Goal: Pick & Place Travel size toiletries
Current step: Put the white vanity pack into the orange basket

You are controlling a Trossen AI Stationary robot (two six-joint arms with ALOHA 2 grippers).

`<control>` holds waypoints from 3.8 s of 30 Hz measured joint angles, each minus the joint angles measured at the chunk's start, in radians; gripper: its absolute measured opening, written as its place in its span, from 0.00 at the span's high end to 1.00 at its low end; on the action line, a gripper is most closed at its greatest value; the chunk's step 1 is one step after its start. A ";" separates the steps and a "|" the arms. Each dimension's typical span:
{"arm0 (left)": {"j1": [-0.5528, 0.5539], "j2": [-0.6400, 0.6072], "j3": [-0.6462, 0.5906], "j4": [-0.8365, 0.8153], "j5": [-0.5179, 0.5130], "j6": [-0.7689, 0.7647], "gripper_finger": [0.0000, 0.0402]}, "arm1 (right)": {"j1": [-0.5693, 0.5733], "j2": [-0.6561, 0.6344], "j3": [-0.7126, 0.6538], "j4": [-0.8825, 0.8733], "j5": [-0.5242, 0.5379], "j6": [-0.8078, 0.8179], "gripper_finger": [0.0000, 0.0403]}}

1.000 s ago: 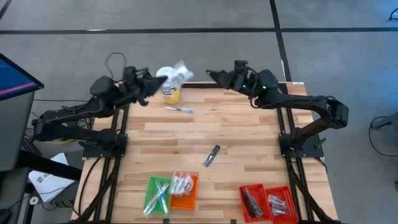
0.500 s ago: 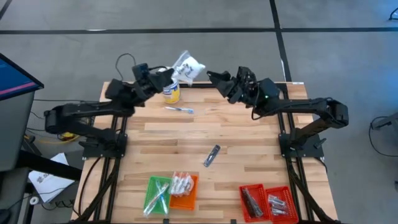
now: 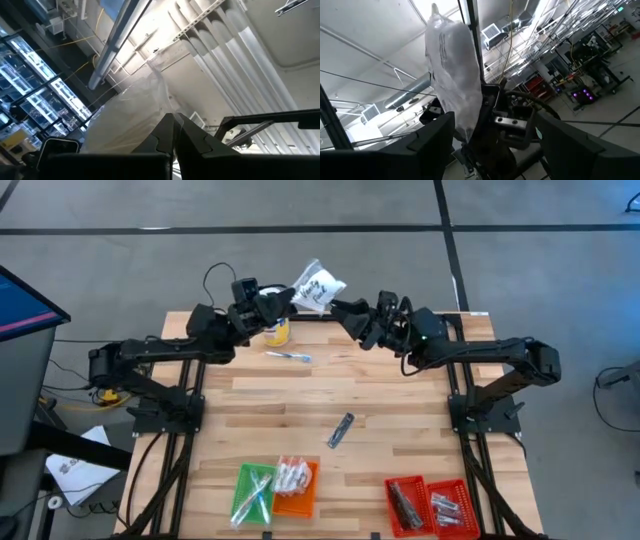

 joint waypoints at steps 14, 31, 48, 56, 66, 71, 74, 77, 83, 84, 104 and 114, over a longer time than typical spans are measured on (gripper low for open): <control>-0.009 0.017 0.008 -0.058 0.010 -0.010 1.00 | 0.000 0.000 0.000 0.077 0.000 0.003 0.33; -0.020 0.069 0.008 -0.036 -0.036 -0.037 1.00 | 0.047 0.000 0.000 0.115 -0.007 0.011 0.33; -0.022 0.069 0.008 -0.040 -0.021 -0.032 1.00 | 0.057 0.000 0.000 0.118 -0.008 0.040 0.77; -0.012 0.042 0.007 -0.049 0.073 -0.011 0.93 | 0.054 0.000 0.000 0.120 -0.058 0.103 0.97; 0.084 -0.010 0.007 -0.147 0.329 -0.091 0.75 | 0.051 0.000 0.000 0.071 -0.212 0.242 0.97; 0.129 -0.028 0.007 -0.282 0.505 -0.139 0.67 | 0.050 0.000 0.000 0.015 -0.247 0.260 0.97; 0.142 -0.028 0.007 -0.289 0.590 -0.181 0.63 | 0.047 0.000 0.000 -0.042 -0.266 0.282 0.93; 0.142 -0.028 0.007 -0.290 0.613 -0.185 0.59 | 0.043 0.000 0.000 -0.103 -0.295 0.287 0.92; 0.139 -0.028 0.007 -0.293 0.635 -0.185 0.59 | 0.044 0.000 0.000 -0.131 -0.304 0.291 0.97; 0.138 -0.028 0.007 -0.296 0.641 -0.185 0.60 | 0.044 0.000 0.000 -0.132 -0.304 0.291 0.97; 0.164 -0.028 0.007 -0.413 0.715 -0.104 0.67 | 0.037 0.000 0.000 -0.139 -0.308 0.293 0.96; 0.263 -0.028 0.007 -0.465 0.811 -0.101 0.67 | 0.036 0.001 0.000 -0.135 -0.315 0.310 0.95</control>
